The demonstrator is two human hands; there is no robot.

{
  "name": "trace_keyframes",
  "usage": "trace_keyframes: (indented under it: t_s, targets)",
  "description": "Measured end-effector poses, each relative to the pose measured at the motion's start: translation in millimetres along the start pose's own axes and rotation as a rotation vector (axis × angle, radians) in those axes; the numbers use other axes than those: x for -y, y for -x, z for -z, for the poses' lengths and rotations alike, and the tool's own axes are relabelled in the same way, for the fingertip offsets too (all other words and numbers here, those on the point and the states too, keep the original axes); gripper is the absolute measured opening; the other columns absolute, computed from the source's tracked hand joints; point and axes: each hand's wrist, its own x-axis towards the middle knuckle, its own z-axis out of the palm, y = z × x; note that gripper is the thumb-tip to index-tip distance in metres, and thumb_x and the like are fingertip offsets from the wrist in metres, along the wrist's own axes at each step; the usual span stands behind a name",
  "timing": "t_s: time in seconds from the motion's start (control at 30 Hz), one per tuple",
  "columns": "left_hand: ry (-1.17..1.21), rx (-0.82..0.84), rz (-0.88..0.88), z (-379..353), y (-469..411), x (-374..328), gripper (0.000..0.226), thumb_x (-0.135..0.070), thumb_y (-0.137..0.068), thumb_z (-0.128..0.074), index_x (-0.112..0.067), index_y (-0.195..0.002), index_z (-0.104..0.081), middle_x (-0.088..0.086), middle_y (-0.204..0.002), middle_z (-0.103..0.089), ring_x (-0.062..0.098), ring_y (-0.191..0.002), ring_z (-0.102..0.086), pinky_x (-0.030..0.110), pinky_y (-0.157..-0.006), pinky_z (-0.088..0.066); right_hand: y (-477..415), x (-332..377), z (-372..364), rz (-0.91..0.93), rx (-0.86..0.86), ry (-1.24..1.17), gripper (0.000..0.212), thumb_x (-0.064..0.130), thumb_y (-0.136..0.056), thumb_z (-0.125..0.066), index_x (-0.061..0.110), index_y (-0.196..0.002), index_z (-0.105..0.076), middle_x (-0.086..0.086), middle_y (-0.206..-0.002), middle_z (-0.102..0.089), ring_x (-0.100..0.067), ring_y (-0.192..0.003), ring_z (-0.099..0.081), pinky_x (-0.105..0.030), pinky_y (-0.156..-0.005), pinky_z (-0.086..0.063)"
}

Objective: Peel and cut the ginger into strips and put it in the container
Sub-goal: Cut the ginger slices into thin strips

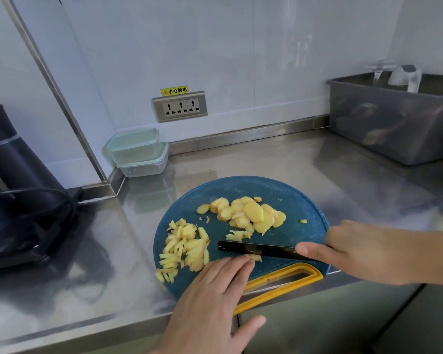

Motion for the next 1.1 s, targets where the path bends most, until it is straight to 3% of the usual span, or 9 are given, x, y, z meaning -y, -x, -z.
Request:
trace_keyframes:
  t_s: [0.2, 0.37, 0.5, 0.6, 0.67, 0.77, 0.87, 0.97, 1.1]
  targets:
    - [0.057, 0.006, 0.025, 1, 0, -1, 0.07, -0.073, -0.08, -0.041, -0.026, -0.129, -0.058, -0.017, -0.132, -0.052, 0.001, -0.119, -0.043, 0.018, -0.1, -0.036, -15, 13, -1, 0.014, 0.004, -0.041, 0.066, 0.072, -0.083, -0.014, 0.015, -0.056, -0.035, 0.0, -0.054, -0.033, -0.011, -0.046, -0.033, -0.016, -0.053, -0.037]
    - [0.105, 0.074, 0.073, 9, 3, -3, 0.069, -0.073, -0.087, -0.03, -0.028, -0.134, -0.053, -0.02, -0.138, -0.047, 0.0, -0.13, -0.035, 0.016, -0.096, -0.039, -13, 3, 12, -0.024, 0.245, -0.333, 0.066, 0.079, -0.072, -0.027, 0.018, -0.048, -0.032, 0.002, -0.04, -0.029, -0.012, -0.033, -0.027, -0.017, -0.039, -0.032]
    - [0.192, -0.041, 0.057, 11, 3, -4, 0.065, -0.071, -0.089, -0.012, -0.04, -0.145, -0.026, -0.035, -0.146, -0.013, -0.014, -0.137, 0.007, 0.008, -0.103, -0.007, 1, -10, 26, -0.007, 0.228, -0.534, 0.064, 0.078, -0.072, -0.031, 0.018, -0.051, -0.035, -0.001, -0.043, -0.03, -0.015, -0.035, -0.029, -0.022, -0.039, -0.033]
    - [0.222, -0.158, 0.082, 10, -4, -8, 0.044, -0.052, -0.097, -0.027, -0.035, -0.13, -0.051, -0.028, -0.134, -0.039, -0.011, -0.134, -0.02, 0.003, -0.102, -0.016, 8, -14, 30, -0.051, 0.133, -0.486, 0.065, 0.078, -0.069, -0.029, 0.015, -0.052, -0.033, -0.002, -0.041, -0.03, -0.017, -0.032, -0.029, -0.022, -0.038, -0.033]
    - [0.245, -0.254, 0.118, 12, -15, -10, 0.032, -0.037, -0.096, -0.037, -0.033, -0.12, -0.058, -0.024, -0.122, -0.047, -0.008, -0.121, -0.035, -0.002, -0.1, -0.018, 9, -16, 25, -0.096, 0.065, -0.394, 0.066, 0.078, -0.07, -0.027, 0.015, -0.05, -0.03, -0.001, -0.038, -0.029, -0.017, -0.031, -0.028, -0.024, -0.041, -0.035]
    - [0.223, -0.295, 0.092, 14, -37, -12, 0.028, -0.032, -0.095, -0.049, -0.033, -0.12, -0.062, -0.024, -0.116, -0.056, -0.005, -0.108, -0.037, 0.005, -0.091, -0.03, 10, -17, 15, -0.131, -0.03, -0.332, 0.069, 0.08, -0.072, -0.026, 0.017, -0.045, -0.026, -0.001, -0.038, -0.03, -0.019, -0.03, -0.031, -0.023, -0.047, -0.037]
    - [0.242, -0.244, 0.068, 14, -49, -10, 0.026, -0.035, -0.095, -0.053, -0.036, -0.118, -0.065, -0.024, -0.115, -0.061, -0.003, -0.105, -0.036, 0.012, -0.088, -0.03, 11, -15, 7, -0.169, -0.122, -0.359, 0.069, 0.079, -0.075, -0.027, 0.015, -0.048, -0.029, -0.001, -0.039, -0.035, -0.017, -0.029, -0.035, -0.02, -0.042, -0.037]
    - [0.231, -0.223, 0.053, 13, -46, -2, 0.023, -0.033, -0.093, -0.056, -0.035, -0.112, -0.068, -0.024, -0.108, -0.064, -0.001, -0.102, -0.041, 0.012, -0.087, -0.032, 10, -14, 2, -0.217, -0.227, -0.265, 0.067, 0.074, -0.081, -0.023, 0.013, -0.057, -0.037, -0.001, -0.051, -0.038, -0.012, -0.039, -0.04, -0.021, -0.045, -0.034]
    - [0.104, -0.265, 0.086, 14, -29, 29, 0.017, -0.024, -0.079, -0.074, -0.033, -0.094, -0.074, -0.024, -0.089, -0.068, -0.002, -0.088, -0.043, 0.017, -0.076, -0.041, 0, -23, -5, -0.185, -0.309, -0.144, 0.085, 0.076, -0.07, -0.008, 0.008, -0.08, -0.059, -0.002, -0.06, -0.04, -0.015, -0.053, -0.045, -0.022, -0.048, -0.033]
